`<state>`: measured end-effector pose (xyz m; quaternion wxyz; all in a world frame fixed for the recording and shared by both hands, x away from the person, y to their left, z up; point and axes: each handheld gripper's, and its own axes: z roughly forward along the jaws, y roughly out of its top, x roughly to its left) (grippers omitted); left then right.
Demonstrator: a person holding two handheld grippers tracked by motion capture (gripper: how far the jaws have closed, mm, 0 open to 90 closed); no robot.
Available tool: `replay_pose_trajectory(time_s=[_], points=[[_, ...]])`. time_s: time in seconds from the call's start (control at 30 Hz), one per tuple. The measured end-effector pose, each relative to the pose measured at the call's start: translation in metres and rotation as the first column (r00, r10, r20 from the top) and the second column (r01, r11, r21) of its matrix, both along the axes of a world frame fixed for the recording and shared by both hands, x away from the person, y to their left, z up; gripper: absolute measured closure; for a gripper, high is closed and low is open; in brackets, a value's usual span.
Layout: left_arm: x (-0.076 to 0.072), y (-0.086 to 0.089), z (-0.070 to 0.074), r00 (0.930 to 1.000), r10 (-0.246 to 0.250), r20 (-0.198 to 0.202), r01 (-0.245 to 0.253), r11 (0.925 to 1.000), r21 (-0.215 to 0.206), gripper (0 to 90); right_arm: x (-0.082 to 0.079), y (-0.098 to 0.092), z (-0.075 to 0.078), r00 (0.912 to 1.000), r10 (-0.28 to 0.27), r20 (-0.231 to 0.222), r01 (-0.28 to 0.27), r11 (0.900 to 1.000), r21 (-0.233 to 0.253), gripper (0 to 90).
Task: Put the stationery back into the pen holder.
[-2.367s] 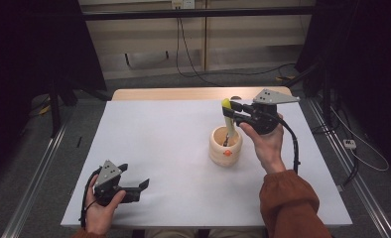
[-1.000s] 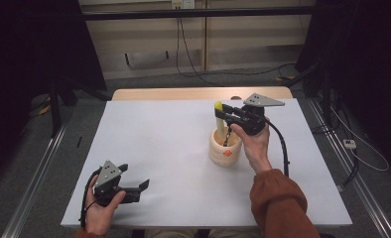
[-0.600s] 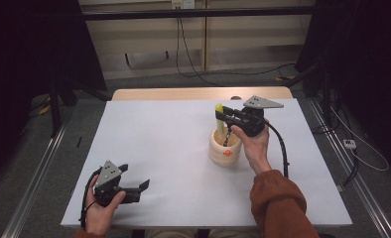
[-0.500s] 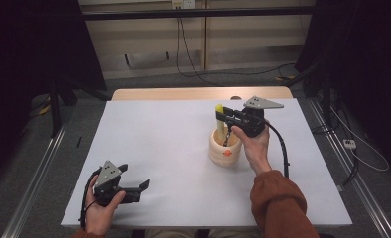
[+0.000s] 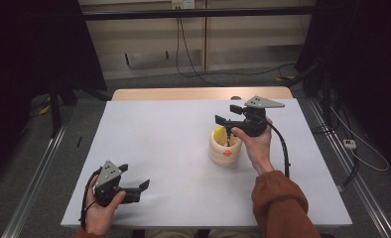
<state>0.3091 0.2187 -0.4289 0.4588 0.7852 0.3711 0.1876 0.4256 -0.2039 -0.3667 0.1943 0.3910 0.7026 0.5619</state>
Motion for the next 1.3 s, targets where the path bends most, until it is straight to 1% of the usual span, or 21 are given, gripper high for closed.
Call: replay_pose_trajectory(time_s=[0.07, 0.27, 0.43, 0.73, 0.97, 1.3], points=[[0.000, 0.000, 0.000, 1.0000, -0.001, -0.001, 0.001, 1.0000, -0.004, 6.9, 0.000, -0.001, 0.001, 1.0000, -0.006, -0.002, 0.005, 1.000, -0.005, 18.1], [0.000, 0.000, 0.000, 1.0000, 0.001, -0.001, -0.001, 1.0000, -0.002, 7.0, -0.002, -0.004, 0.002, 0.9999, -0.013, -0.010, 0.012, 1.000, -0.023, 13.6], [0.000, 0.000, 0.000, 1.0000, 0.000, 0.000, 0.000, 1.0000, -0.004, 7.0, -0.005, -0.006, 0.003, 0.9994, -0.017, -0.032, 0.016, 0.999, -0.042, 9.4], [0.000, 0.000, 0.000, 1.0000, 0.001, 0.001, -0.001, 1.0000, 0.000, 7.0, -0.013, -0.013, 0.006, 0.9982, -0.026, -0.054, 0.022, 0.997, -0.079, 6.5], [0.000, 0.000, 0.000, 1.0000, 0.005, 0.001, -0.005, 1.0000, -0.002, 7.0, -0.023, -0.021, 0.004, 0.9974, -0.029, -0.066, 0.022, 0.994, -0.104, 5.9], [0.000, 0.000, 0.000, 1.0000, 0.008, 0.002, -0.008, 1.0000, -0.004, 7.0, -0.036, -0.030, -0.002, 0.9951, -0.040, -0.090, 0.028, 0.992, -0.126, 5.2]])
